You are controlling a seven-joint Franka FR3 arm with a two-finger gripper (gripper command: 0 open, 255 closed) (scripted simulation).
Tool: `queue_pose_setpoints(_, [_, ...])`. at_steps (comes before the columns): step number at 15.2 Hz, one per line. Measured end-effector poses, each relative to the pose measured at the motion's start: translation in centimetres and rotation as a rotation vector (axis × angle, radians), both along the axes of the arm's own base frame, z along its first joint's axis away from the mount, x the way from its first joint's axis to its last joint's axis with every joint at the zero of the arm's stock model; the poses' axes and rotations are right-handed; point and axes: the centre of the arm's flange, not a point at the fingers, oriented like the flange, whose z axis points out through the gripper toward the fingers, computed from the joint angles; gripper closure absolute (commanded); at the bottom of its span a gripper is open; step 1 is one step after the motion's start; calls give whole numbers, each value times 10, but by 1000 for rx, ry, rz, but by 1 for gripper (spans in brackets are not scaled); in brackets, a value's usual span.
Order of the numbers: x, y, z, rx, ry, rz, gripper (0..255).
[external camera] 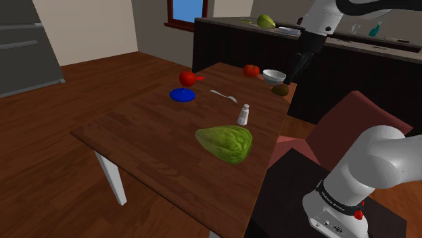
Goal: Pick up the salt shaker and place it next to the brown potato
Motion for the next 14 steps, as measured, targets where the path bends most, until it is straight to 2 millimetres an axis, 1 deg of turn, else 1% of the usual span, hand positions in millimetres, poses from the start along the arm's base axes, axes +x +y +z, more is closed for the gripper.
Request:
queue_pose_setpoints(1, [0,0,0,0,0,0,0])
queue_pose_setpoints(2, [6,1,-4,-3,2,-7,0])
queue_pose_setpoints(6, [41,4,-33,-23,19,-55,0])
queue_pose_setpoints(7, [52,3,-46,-29,24,-69,0])
queue_pose_setpoints(10, [80,4,-71,-46,36,-110,0])
queue_pose_setpoints(14, [120,-5,-109,-69,54,-166,0])
